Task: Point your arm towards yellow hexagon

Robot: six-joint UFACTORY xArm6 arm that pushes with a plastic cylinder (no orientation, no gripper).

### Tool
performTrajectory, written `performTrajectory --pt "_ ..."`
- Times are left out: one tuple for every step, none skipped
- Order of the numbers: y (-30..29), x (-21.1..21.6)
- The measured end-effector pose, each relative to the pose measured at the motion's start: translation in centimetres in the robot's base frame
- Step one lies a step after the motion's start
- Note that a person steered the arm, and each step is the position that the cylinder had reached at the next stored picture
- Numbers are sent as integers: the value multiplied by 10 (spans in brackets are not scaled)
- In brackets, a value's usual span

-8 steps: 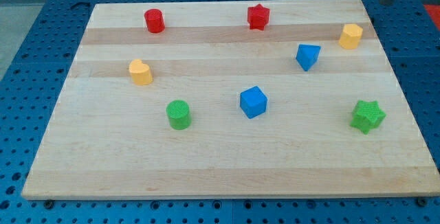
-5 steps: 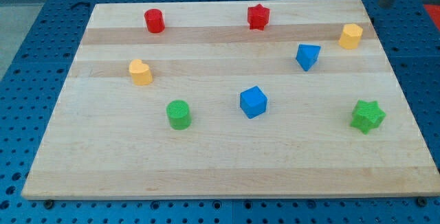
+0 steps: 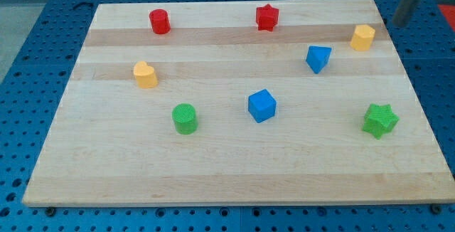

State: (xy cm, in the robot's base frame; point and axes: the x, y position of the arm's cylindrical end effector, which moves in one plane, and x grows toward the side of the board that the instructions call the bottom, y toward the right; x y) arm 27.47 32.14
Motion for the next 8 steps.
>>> performTrajectory --pt "0 2" --pt "-16 8" --pt "-21 10" --pt "-31 18" --pt "-37 21" --pt "-55 21" --pt "-66 21" --pt "-68 21"
